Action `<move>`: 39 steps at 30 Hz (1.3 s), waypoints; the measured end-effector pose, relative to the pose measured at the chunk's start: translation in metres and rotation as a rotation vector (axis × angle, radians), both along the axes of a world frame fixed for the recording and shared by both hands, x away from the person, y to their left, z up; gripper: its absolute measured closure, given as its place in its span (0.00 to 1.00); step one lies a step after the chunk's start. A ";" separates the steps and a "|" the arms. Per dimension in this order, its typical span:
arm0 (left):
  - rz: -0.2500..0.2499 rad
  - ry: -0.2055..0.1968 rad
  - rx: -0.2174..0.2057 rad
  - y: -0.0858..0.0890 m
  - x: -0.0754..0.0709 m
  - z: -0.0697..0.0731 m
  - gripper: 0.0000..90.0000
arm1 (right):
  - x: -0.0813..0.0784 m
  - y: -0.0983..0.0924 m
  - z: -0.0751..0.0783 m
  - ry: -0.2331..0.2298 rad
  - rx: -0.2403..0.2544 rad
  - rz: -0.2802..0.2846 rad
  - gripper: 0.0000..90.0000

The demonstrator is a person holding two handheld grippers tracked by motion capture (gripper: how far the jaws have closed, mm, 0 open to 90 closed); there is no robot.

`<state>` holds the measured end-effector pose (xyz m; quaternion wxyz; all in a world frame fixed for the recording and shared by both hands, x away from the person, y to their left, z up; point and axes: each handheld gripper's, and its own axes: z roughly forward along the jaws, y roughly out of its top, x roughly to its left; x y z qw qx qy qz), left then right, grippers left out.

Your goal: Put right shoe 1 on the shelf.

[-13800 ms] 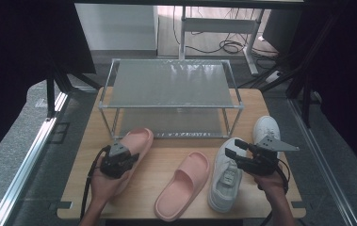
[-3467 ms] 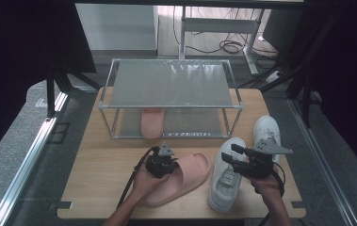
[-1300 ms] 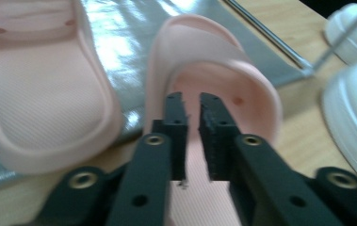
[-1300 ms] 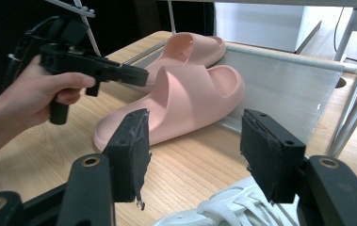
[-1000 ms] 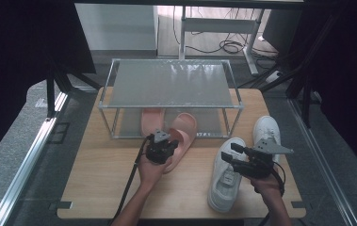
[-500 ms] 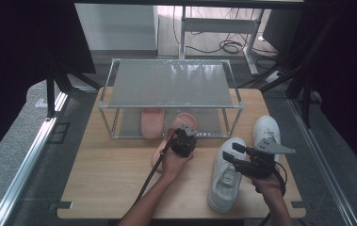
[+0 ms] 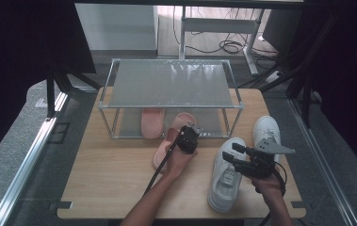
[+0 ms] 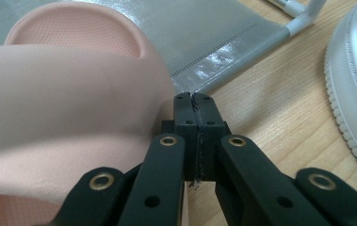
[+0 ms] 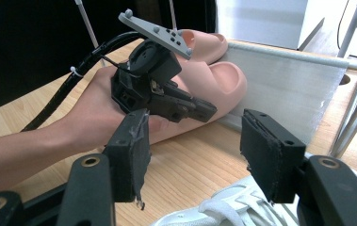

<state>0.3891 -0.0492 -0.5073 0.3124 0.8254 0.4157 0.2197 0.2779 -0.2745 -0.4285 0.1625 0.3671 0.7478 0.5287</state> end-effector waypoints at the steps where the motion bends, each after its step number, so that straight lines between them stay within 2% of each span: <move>1: 0.003 -0.002 0.011 -0.001 0.001 0.000 1.00 | 0.000 0.000 0.000 0.000 0.000 0.000 0.49; 11: 0.057 -0.007 0.030 0.001 0.014 0.003 1.00 | 0.000 0.000 0.000 0.000 0.001 -0.001 0.49; 15: 0.057 0.003 0.021 0.000 0.017 0.004 1.00 | 0.000 0.000 0.000 0.001 -0.001 0.002 0.49; 19: 0.044 0.006 0.009 0.000 0.014 0.005 0.97 | -0.001 0.000 0.000 -0.001 -0.001 0.001 0.49; 25: -0.001 0.001 -0.062 0.008 0.000 0.012 0.97 | 0.000 0.001 -0.001 0.002 -0.002 0.001 0.49; 27: -0.027 0.007 -0.102 0.014 -0.005 0.017 0.97 | 0.000 0.001 -0.001 0.001 -0.002 0.003 0.49; 33: -0.074 -0.009 -0.176 0.033 -0.024 0.033 0.96 | 0.000 0.003 -0.001 0.004 -0.002 0.004 0.49; 39: -0.088 -0.037 -0.192 0.061 -0.043 0.044 0.95 | 0.000 0.004 -0.002 0.006 -0.005 0.007 0.49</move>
